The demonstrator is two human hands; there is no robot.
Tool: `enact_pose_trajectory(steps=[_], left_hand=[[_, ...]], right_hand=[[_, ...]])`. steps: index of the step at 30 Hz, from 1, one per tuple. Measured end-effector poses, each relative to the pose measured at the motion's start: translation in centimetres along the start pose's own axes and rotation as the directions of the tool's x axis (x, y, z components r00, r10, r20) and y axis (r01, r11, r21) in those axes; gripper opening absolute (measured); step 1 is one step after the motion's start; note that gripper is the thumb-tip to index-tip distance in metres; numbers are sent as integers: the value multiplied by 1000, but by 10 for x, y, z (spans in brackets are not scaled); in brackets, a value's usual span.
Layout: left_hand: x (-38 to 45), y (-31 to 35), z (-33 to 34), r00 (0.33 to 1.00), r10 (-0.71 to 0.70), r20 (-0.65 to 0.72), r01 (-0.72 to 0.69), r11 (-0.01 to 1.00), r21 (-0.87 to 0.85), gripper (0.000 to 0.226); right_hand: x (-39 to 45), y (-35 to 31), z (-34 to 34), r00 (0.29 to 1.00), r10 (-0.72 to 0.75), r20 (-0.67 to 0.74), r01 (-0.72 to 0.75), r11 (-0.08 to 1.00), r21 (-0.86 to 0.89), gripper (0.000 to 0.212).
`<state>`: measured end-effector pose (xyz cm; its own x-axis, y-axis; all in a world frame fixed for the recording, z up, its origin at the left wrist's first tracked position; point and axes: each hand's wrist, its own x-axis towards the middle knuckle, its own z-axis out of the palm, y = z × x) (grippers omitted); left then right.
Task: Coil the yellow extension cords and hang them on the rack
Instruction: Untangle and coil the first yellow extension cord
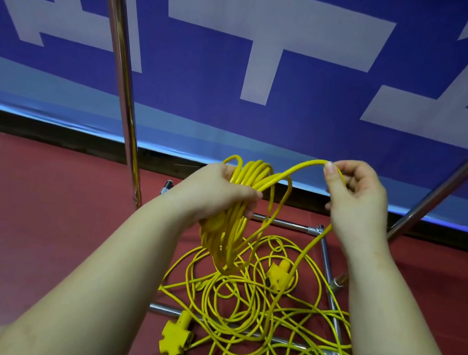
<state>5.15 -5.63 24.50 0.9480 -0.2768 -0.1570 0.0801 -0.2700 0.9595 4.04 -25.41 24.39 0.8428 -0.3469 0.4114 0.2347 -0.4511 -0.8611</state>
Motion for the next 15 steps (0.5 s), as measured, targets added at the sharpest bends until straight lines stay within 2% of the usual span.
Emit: enact_pose_trajectory(steps=[4, 6, 9, 12, 13, 15], left_hand=[[-3, 3, -4, 998, -28, 49, 26, 999, 44, 8], [-5, 3, -3, 995, -62, 81, 54, 994, 92, 10], [-7, 2, 0, 996, -77, 36, 73, 991, 110, 12], [-6, 4, 2, 997, -68, -34, 66, 996, -66, 12], [-6, 6, 3, 997, -69, -42, 61, 985, -162, 11], [-3, 6, 3, 995, -85, -58, 60, 939, -338, 9]], right_hand=[[2, 11, 0, 998, 15, 57, -12, 999, -51, 11], [1, 12, 1, 999, -11, 37, 13, 999, -50, 6], [0, 7, 1, 998, -66, -12, 65, 996, -55, 6], [1, 11, 1, 999, -50, -8, 49, 995, -87, 9], [2, 14, 1, 999, -24, 39, 29, 991, -128, 12], [3, 19, 2, 967, 87, 240, -28, 971, -239, 22]])
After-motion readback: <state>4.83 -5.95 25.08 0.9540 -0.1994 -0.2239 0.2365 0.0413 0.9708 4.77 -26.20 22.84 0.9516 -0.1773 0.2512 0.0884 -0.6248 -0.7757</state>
